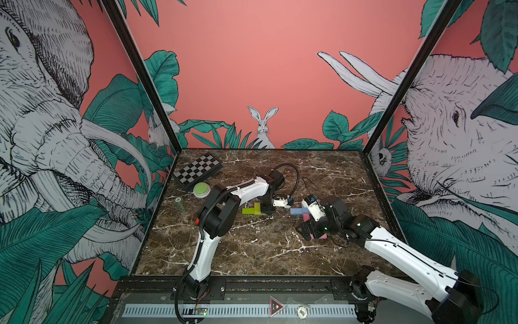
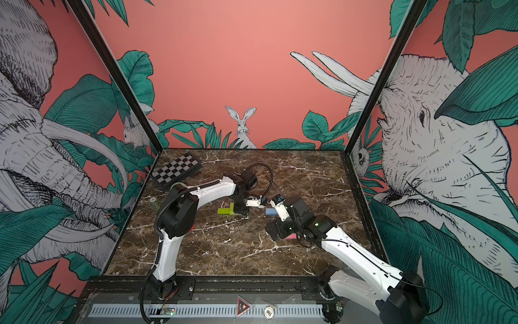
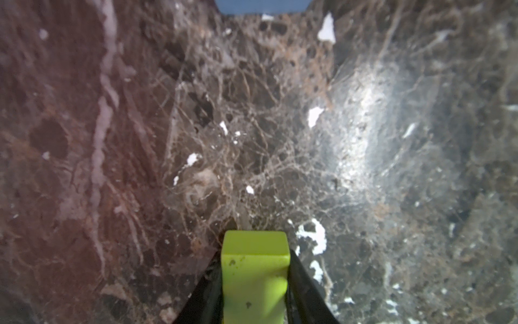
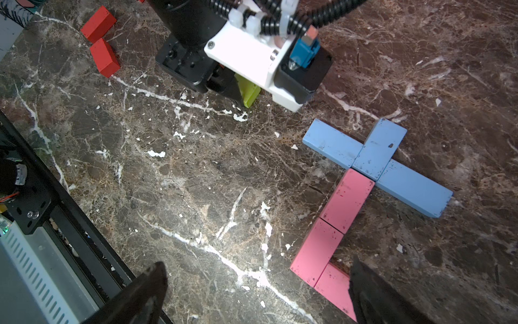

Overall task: Assemble the letter t with building blocks
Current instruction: Assemble the building block at the center of the board.

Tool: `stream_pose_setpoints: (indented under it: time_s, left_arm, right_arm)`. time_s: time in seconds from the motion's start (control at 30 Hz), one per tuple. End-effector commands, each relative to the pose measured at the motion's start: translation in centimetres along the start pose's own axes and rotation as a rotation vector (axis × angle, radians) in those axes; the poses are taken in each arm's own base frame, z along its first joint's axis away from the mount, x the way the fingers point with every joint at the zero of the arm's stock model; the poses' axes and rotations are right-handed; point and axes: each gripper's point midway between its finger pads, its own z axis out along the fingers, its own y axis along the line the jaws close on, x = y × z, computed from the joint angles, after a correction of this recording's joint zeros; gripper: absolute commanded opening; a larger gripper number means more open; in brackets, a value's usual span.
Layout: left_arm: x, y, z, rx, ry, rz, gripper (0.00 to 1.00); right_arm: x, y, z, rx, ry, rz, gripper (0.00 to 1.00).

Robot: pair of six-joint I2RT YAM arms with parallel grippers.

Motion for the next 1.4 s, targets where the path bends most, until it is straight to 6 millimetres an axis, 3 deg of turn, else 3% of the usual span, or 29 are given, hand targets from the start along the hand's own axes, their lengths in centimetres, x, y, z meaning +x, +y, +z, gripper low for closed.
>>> stream_pose_setpoints:
  time_s: [0.0,0.43,0.87,1.13,1.23,1.27,1.37]
  left_arm:
    - [1.3,-0.6,0.7,0.031,0.040,0.002,0.36]
    - [1.6,-0.7,1.1,0.033,0.056,-0.015,0.44]
    - [0.9,-0.5,0.6,0.019,0.018,-0.034,0.70]
    - [-1.7,1.4,-2.3,-0.072,-0.120,-0.074,0.80]
    - [-2.9,2.4,-4.2,-0.126,-0.180,-0.094,0.83]
    - [-2.2,3.7,-5.0,-0.156,-0.200,-0.131,0.85]
    - [-2.9,5.0,-7.4,-0.224,-0.282,-0.160,0.89]
  right_arm:
    - [-0.1,0.0,0.0,0.000,-0.014,0.004,0.99]
    - [-0.1,-0.1,0.0,0.004,-0.012,0.000,0.99]
    - [-0.1,-0.1,0.0,0.001,-0.012,0.000,0.99]
    - [-0.2,0.0,-0.3,-0.002,-0.024,0.001,0.99]
    - [-0.3,0.1,-0.6,-0.003,-0.038,0.001,0.99]
    - [-0.3,0.1,-0.8,-0.001,-0.043,0.002,0.98]
    - [-0.4,0.1,-0.9,-0.001,-0.054,0.001,0.99]
